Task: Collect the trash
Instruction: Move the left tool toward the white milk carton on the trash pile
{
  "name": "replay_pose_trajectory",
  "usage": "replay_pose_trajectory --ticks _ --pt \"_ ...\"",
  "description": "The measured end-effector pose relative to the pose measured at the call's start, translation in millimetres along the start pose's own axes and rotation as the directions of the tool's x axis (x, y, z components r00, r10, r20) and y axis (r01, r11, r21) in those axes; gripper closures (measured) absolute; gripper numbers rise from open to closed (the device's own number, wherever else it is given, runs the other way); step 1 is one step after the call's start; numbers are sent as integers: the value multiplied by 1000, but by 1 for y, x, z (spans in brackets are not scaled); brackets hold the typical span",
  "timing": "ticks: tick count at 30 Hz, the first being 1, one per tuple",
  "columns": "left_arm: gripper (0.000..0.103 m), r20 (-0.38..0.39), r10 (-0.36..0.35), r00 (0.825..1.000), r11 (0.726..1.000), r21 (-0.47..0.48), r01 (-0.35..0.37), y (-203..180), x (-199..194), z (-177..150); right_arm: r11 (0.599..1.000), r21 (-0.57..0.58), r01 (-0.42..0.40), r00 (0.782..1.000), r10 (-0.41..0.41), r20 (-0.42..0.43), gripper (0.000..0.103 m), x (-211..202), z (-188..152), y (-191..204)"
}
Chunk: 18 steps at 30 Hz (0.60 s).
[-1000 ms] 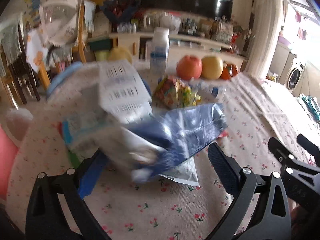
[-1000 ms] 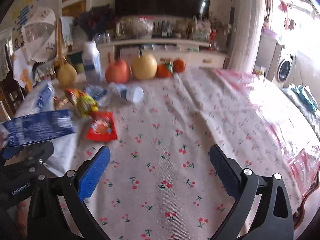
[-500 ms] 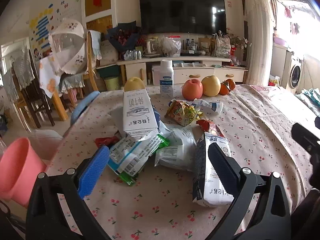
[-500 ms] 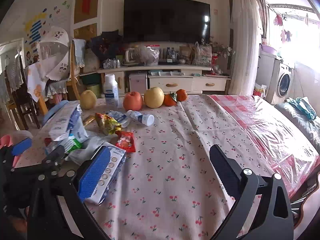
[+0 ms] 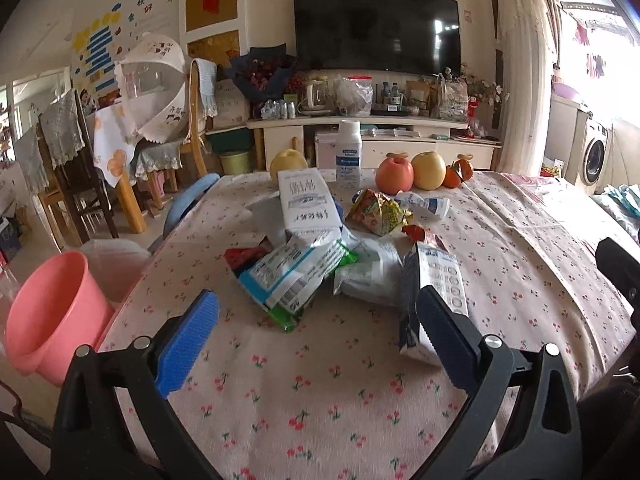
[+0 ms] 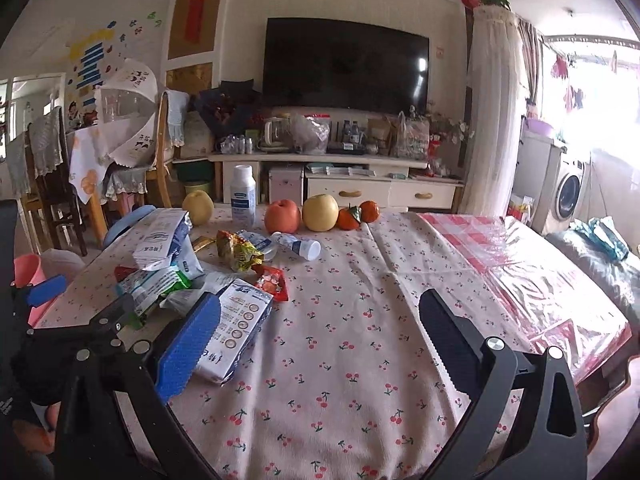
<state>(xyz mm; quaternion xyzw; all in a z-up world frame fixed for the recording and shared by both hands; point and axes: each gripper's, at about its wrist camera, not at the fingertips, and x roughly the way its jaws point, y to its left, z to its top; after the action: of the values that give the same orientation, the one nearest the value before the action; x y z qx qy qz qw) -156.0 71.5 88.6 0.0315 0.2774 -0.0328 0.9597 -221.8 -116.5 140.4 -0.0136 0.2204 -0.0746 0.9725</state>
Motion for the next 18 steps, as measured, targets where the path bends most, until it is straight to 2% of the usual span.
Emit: replay_pose_trajectory --ticks 15,18 --pt "3 -8 3 1000 998 -61 -4 21 -15 -14 998 -62 4 999 -1 45 5 -13 -9 14" --pt "3 23 -38 999 995 -93 40 25 -15 -16 997 -71 4 999 -1 40 5 -9 -11 14"
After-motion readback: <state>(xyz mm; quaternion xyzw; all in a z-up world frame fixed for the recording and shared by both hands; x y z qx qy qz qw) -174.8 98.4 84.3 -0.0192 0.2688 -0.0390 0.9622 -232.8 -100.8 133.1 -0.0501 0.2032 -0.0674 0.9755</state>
